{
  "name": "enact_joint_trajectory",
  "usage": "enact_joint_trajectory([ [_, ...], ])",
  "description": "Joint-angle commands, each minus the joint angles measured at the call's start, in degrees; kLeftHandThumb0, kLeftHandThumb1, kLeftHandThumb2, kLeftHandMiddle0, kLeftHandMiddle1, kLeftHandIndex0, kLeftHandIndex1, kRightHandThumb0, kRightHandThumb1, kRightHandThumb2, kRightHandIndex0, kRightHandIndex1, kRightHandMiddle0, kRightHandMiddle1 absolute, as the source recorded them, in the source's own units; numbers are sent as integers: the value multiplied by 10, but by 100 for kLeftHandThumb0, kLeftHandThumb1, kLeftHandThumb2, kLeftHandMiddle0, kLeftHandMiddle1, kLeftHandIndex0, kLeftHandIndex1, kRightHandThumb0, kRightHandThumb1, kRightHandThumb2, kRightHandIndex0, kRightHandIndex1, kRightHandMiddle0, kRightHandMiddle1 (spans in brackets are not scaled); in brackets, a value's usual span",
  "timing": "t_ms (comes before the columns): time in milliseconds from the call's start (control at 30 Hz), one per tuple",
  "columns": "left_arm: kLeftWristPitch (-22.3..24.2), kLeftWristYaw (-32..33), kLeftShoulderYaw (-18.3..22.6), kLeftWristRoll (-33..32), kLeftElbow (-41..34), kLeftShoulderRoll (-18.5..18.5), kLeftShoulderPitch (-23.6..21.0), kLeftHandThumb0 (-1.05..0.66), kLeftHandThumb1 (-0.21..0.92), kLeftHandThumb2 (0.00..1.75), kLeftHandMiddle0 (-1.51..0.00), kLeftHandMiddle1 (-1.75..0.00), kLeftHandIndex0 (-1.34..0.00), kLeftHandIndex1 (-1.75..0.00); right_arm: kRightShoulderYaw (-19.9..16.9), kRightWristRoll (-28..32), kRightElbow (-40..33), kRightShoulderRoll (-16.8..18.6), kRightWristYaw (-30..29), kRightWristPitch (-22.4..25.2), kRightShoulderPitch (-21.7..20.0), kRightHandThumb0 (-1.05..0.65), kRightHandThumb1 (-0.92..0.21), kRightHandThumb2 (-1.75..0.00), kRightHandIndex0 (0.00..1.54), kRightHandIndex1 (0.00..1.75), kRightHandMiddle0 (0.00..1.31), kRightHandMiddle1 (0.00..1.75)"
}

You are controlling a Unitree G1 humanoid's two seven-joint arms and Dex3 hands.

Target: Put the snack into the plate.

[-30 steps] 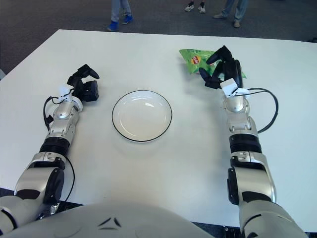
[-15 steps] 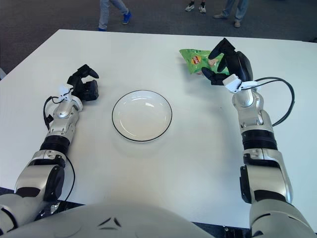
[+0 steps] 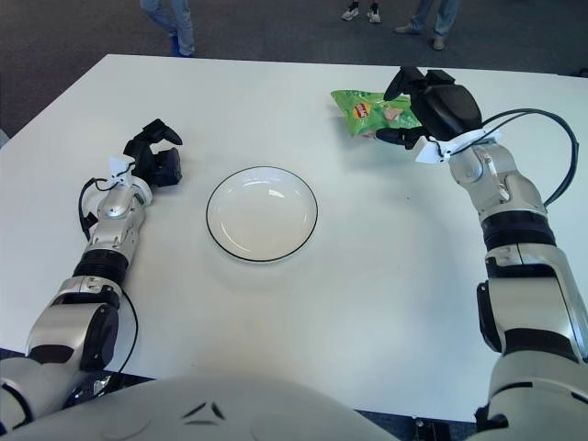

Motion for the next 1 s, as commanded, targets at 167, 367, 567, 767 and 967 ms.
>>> enact_joint_trajectory([
  [167,-11,6,-4,8,27,-7,37,-47,32,130,-127,-175,-60,-175,53,-35,75,-16,-7,-28,-66,-104,-92,-75,2,59,0,67],
  [367,-10,3,-6,9,25,-4,39,-47,32,130,-127,-175,-60,-175,77,-44,123,-8,1,-22,-109,-102,-92,-88,1,30,0,41],
  [567,-9,-2,-5,5,22,-4,42,-47,34,128,-126,-175,-59,-175,94,-38,166,4,8,-16,-147,-100,-92,-97,1,21,0,36],
  [767,-7,-3,-3,-1,19,-7,44,-46,35,127,-126,-175,-58,-175,102,-29,194,18,16,-7,-170,-98,-92,-101,2,19,0,35],
  [967,-9,-2,-1,-3,14,-9,48,-46,35,127,-126,-175,-58,-175,80,20,217,41,86,16,-185,-95,-92,-108,3,17,0,28],
])
